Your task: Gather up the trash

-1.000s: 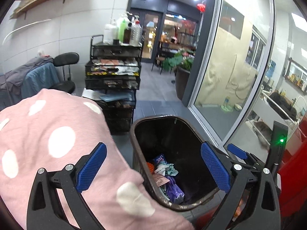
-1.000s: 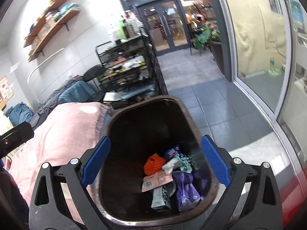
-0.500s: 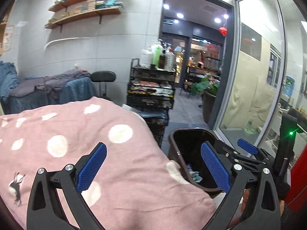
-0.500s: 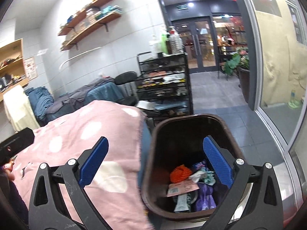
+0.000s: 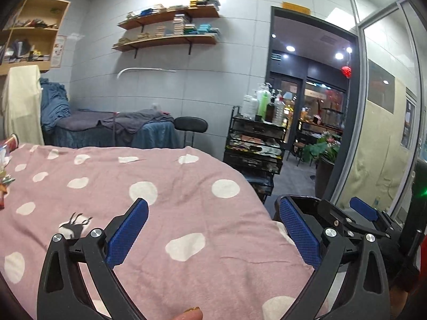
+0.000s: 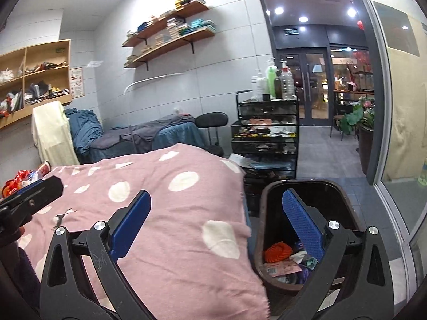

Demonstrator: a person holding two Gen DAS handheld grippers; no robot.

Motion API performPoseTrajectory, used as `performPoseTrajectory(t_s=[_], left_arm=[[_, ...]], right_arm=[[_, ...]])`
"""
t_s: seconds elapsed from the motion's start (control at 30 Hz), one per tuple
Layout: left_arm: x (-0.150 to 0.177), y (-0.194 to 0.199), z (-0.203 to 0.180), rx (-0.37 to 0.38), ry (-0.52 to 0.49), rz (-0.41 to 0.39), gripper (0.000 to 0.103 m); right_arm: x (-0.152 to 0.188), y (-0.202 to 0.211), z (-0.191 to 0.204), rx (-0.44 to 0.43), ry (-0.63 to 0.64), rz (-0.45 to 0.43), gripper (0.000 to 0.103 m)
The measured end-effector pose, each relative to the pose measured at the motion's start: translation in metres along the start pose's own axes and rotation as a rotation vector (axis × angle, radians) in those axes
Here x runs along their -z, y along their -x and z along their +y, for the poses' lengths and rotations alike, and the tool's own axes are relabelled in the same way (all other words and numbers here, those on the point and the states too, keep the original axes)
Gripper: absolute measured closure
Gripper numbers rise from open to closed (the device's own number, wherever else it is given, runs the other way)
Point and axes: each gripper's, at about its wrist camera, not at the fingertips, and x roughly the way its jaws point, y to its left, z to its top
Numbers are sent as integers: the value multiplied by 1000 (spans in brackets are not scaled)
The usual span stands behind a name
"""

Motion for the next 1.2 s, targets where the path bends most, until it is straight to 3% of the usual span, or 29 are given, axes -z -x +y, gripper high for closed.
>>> performPoseTrajectory(t_s=[0.17,1.2], left_arm=[[4,14,8,-77,-8,-34,5],[9,33,18,-92,18,-82,5]], right_arm=[[5,14,18,-23,36,-22,6],[9,19,27,-45,20,-27,6]])
